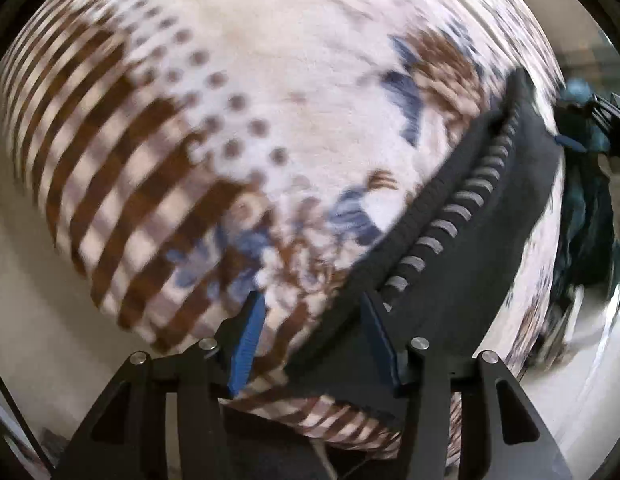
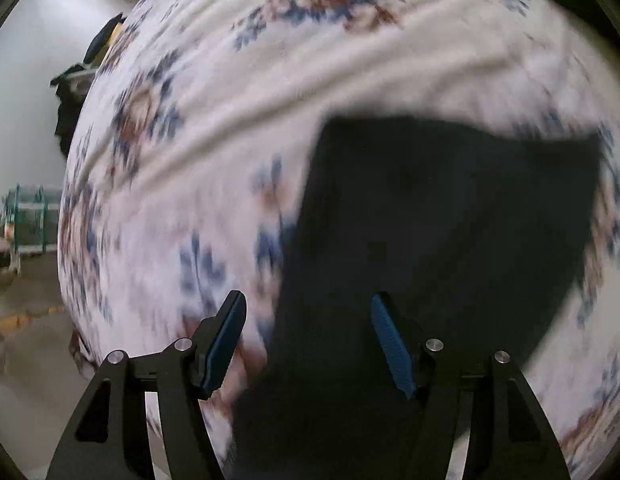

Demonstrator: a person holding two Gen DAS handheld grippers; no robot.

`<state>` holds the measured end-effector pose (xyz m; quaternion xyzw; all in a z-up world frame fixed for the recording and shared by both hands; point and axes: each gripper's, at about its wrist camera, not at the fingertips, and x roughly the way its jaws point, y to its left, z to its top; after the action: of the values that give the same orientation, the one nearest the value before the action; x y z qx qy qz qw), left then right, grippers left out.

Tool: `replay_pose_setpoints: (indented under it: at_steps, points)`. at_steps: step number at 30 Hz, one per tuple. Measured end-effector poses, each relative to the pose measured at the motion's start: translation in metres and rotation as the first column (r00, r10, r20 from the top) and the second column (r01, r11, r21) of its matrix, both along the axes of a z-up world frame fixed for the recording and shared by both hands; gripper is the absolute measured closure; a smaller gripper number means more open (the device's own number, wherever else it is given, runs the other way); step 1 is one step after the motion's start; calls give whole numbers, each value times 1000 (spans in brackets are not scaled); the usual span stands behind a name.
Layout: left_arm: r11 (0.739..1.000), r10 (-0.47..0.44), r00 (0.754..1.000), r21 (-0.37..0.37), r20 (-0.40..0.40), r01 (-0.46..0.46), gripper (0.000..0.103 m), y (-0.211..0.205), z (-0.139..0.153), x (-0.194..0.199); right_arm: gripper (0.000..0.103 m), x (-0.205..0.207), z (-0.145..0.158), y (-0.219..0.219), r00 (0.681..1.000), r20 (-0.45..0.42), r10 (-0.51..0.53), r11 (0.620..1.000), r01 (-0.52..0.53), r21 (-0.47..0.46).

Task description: Fold small clothes

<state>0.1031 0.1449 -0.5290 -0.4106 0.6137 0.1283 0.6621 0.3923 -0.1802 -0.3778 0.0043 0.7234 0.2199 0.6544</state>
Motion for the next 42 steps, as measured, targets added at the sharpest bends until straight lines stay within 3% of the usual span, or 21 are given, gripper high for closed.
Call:
replay_pose_setpoints:
  at_steps: [5,8,10,12,15,17,19,22,24,26,27,31,34,36,39,41,42]
  points:
    - [978,-202,979,48,19,201,55,-34,-6,45,36,-111,-6,-72,996,-63,-55,997,52,-56]
    - [960,-267,963,87,-26,268,55,-48,-25,65,36,-175,-26,-111,988,-82,-127,985,116,-130]
    - [958,-266,962,93,-61,270,53,-47,-31,65,36,-210,-39,-133,988,-38,-152,963,139,-231]
    - [966,-234,970,95,-71,240,53,-40,-24,60,36,-231,-47,-148,977,-35,-210,954,196,-228]
    - [945,-250,964,193,-89,263,55,-38,7,57,36,-246,-51,-155,969,-17,-248,953,240,-187]
    - [934,-283,957,210,-63,290,55,-47,24,68,36,-251,-50,-152,973,6,-232,960,230,-158]
    - [904,-361,932,237,-23,356,55,-65,35,100,36,-256,-49,-148,974,15,-226,967,226,-120]
    - [846,-437,899,337,-9,414,55,-88,27,149,36,-262,-53,-149,969,12,-248,966,248,-76]
    - [810,-463,885,384,-47,444,55,-92,10,176,36,-267,-63,-150,959,-2,-284,957,283,-61]
    - [797,-454,887,408,-83,446,52,-80,-6,192,36,-272,-73,-150,954,-14,-299,952,298,-67]
    - [803,-437,895,410,-88,433,52,-67,-11,196,36,-267,-76,-144,952,-13,-305,950,304,-74]
    - [871,-395,917,298,-48,390,52,-18,-7,183,36,-272,-77,-141,952,1,-307,944,305,-130]
    - [860,-440,895,254,-70,443,54,-10,3,152,36,-291,-75,-167,931,-44,-362,926,354,-130]
    - [866,-469,881,164,-57,472,54,-13,7,125,36,-309,-72,-182,910,-91,-404,913,396,-99]
    - [881,-474,880,-1,-21,474,54,-26,-2,92,36,-342,-69,-189,887,-169,-430,903,425,-66]
    - [873,-481,877,-99,-13,478,55,-42,-17,81,36,-363,-77,-184,878,-218,-426,904,420,-78]
    - [863,-498,867,-104,-4,495,68,-50,-20,79,36,-376,-83,-179,868,-254,-427,903,422,-76]
